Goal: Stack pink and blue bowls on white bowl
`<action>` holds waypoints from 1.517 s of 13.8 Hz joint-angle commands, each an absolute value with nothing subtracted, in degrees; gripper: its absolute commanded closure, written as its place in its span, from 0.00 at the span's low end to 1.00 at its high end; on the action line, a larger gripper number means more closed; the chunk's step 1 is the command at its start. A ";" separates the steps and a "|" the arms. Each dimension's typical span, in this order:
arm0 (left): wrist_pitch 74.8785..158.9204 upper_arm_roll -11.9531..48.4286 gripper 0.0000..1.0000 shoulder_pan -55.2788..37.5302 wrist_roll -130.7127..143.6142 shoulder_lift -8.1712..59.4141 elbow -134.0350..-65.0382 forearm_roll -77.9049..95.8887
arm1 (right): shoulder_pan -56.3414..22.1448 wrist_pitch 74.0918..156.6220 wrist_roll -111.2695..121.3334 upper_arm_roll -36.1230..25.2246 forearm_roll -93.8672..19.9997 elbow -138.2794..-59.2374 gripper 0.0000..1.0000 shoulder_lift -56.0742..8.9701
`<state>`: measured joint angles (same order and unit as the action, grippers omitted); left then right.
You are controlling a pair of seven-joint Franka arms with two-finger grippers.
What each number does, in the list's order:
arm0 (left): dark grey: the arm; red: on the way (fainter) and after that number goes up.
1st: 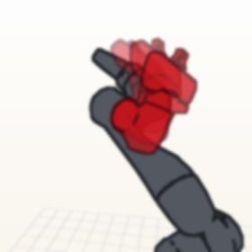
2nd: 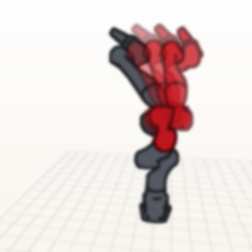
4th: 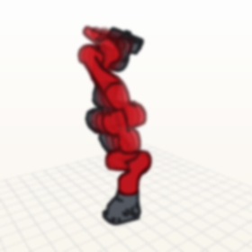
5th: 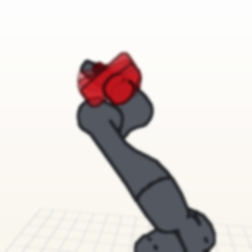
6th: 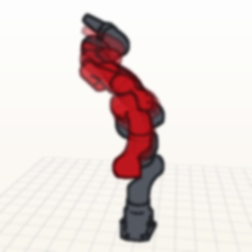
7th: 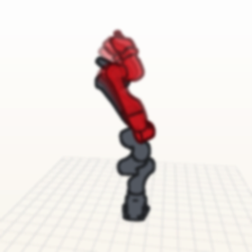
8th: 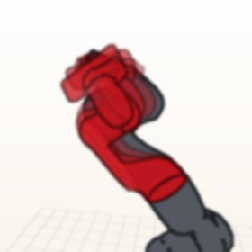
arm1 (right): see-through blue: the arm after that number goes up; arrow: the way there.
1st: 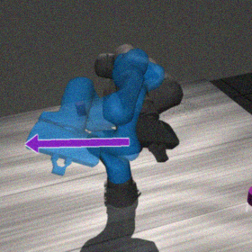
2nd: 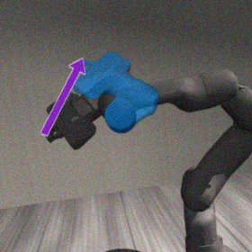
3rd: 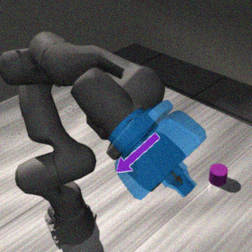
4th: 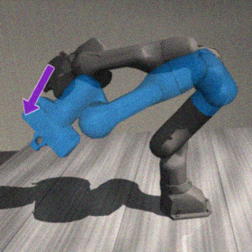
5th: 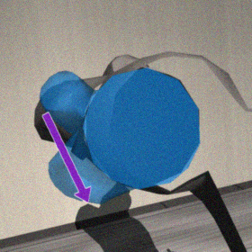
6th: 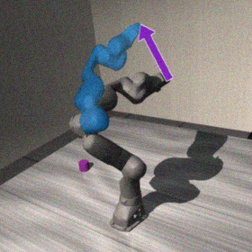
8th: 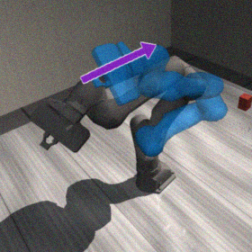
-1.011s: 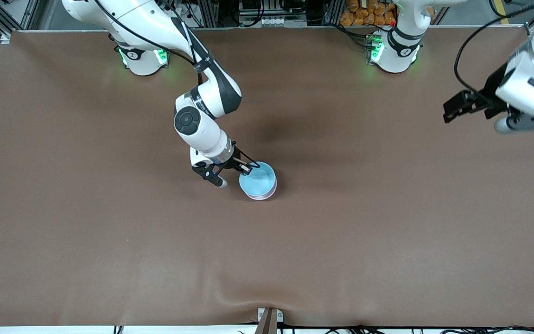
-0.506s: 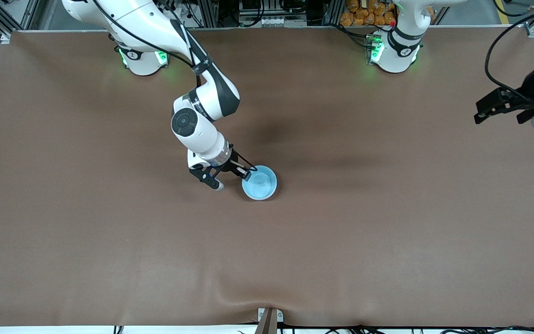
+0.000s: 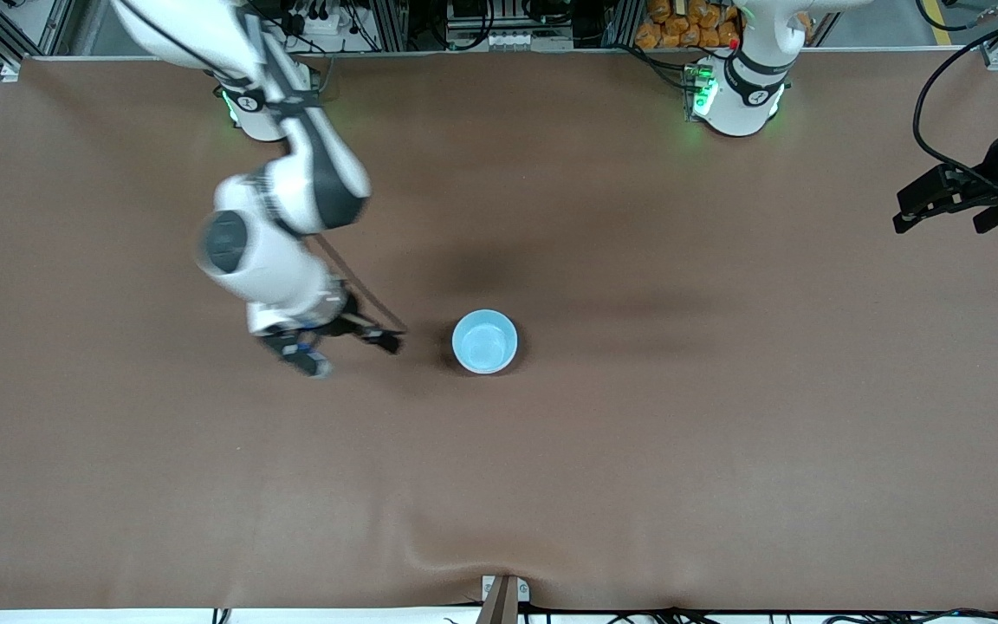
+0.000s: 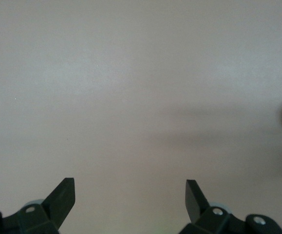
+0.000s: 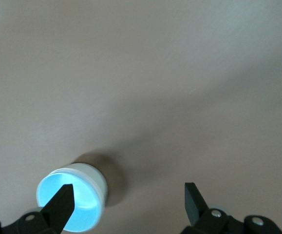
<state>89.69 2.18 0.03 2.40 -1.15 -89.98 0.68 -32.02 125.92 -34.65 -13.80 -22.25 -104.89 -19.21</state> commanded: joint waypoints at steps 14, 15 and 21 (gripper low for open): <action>89.03 2.55 0.00 -0.26 2.29 -0.70 -89.12 0.35 | -3.35 96.80 0.44 -5.28 -3.44 -99.70 0.00 -0.44; 89.03 2.55 0.00 -0.35 2.29 -0.70 -89.12 0.35 | -2.90 93.37 0.44 -4.66 -2.38 -95.93 0.00 -0.53; 89.03 2.64 0.00 -0.18 2.20 -0.70 -89.12 0.35 | 2.99 84.21 -0.79 -0.09 -0.97 -87.98 0.00 -0.44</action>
<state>89.65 2.53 -0.20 2.40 -1.02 -90.01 0.68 0.67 86.24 -0.17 -2.38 -2.33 -89.07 -0.17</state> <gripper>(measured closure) 0.000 0.000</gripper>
